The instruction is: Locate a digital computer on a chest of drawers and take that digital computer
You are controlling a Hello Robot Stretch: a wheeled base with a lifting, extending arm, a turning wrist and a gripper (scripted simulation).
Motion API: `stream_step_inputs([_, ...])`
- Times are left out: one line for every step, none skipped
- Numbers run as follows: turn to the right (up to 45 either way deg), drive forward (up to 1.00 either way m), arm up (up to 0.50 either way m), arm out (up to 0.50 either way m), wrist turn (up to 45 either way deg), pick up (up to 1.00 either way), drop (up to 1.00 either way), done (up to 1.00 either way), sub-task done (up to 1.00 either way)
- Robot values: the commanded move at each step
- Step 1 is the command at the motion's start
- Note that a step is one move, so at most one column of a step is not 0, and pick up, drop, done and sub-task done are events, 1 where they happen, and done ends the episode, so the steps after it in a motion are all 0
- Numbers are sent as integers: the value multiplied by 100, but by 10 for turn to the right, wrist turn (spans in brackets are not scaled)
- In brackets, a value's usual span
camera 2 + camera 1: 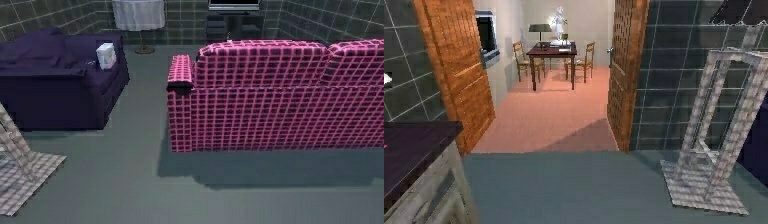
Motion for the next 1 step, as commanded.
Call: stream_step_inputs([0, 100, 0, 0, 0, 0, 0, 0, 0])
